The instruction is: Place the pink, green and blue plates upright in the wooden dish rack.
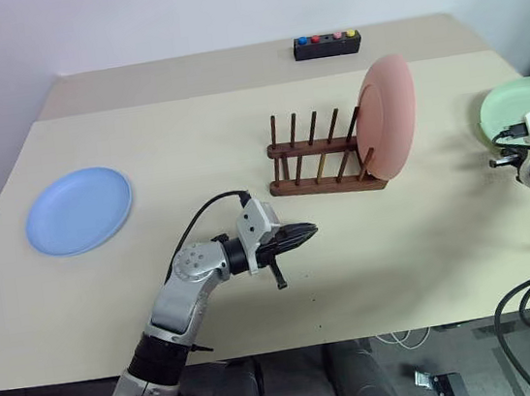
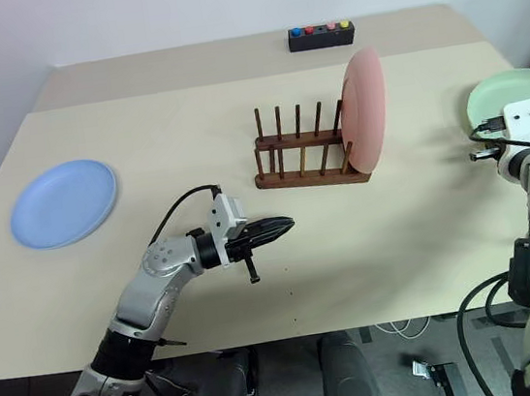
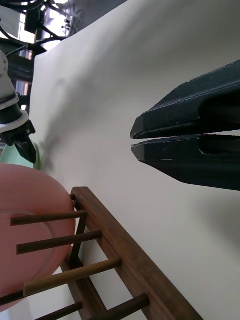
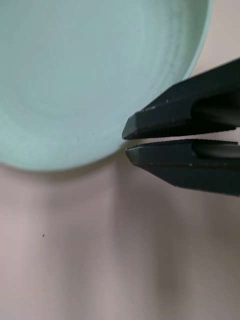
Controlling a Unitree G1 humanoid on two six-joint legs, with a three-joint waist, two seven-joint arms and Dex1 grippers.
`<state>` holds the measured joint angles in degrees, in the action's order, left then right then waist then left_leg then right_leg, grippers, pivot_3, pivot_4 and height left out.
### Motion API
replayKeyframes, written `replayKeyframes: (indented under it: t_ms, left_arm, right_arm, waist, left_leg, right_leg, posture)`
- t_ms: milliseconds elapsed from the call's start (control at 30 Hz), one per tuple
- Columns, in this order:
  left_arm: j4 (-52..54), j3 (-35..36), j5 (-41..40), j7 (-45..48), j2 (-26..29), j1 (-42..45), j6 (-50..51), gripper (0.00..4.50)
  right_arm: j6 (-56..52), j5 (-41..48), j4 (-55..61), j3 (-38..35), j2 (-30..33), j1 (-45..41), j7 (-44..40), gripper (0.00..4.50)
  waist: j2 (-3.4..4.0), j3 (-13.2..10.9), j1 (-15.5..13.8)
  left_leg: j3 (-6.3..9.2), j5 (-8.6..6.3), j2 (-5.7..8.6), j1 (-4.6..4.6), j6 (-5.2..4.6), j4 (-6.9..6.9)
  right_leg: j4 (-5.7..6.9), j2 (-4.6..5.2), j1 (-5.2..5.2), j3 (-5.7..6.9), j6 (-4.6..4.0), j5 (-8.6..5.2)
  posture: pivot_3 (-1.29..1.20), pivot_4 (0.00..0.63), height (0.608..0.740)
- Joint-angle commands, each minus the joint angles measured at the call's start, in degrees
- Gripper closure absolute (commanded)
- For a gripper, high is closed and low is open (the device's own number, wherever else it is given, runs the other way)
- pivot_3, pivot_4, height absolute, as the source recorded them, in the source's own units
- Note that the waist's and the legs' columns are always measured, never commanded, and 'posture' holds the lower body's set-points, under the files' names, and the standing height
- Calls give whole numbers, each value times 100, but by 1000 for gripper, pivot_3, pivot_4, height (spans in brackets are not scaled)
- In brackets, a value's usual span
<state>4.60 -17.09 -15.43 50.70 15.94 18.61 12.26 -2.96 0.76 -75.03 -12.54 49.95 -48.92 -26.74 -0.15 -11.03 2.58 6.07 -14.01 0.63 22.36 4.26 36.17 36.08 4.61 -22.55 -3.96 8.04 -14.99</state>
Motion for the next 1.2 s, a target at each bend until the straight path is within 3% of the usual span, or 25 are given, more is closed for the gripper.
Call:
replayKeyframes:
  t_ms: [33,333,433,667,1033,1133,1200]
  left_arm:
    - [154,30,-41,19,4,27,-21,4408]
    - [141,34,-41,31,4,33,-33,4408]
    - [148,37,-37,27,11,30,-31,4408]
    - [154,25,-41,27,6,32,-15,4408]
    - [156,2,-27,33,-14,43,-15,4408]
    - [172,6,-31,23,-10,32,1,4408]
    - [197,14,-36,14,1,14,18,4408]
  right_arm:
    - [29,61,128,-72,65,-69,-110,4480]
    - [225,22,209,-13,92,25,-335,4480]
    - [350,119,298,-58,120,13,-658,3616]
    - [650,-132,279,102,222,-19,-233,87]
    - [-136,110,28,-228,163,-152,160,32]
    - [-185,107,47,-234,158,-151,132,888]
    - [-201,85,52,-221,151,-144,135,1874]
  waist:
    - [1,0,0]
    - [1,0,1]
    - [1,0,4]
    - [1,0,-2]
    - [0,0,-1]
    - [1,0,3]
    - [1,0,4]
  left_leg:
    - [-1,0,0,0,0,0]
    - [0,0,0,0,0,0]
    - [0,0,0,0,0,0]
    - [-1,0,0,0,0,0]
    - [0,0,0,0,0,0]
    - [0,0,0,0,0,-1]
    - [0,0,0,0,0,-1]
  right_leg:
    - [0,0,0,0,0,0]
    - [0,0,0,0,0,0]
    - [0,0,0,0,0,0]
    - [1,0,-1,0,0,0]
    - [0,0,-1,0,0,0]
    - [0,0,-1,0,0,0]
    - [1,0,-1,0,0,0]
  posture:
    - [0,150,734]
    - [0,150,734]
    - [0,150,734]
    - [0,150,734]
    - [0,150,734]
    - [0,150,734]
    - [0,150,734]
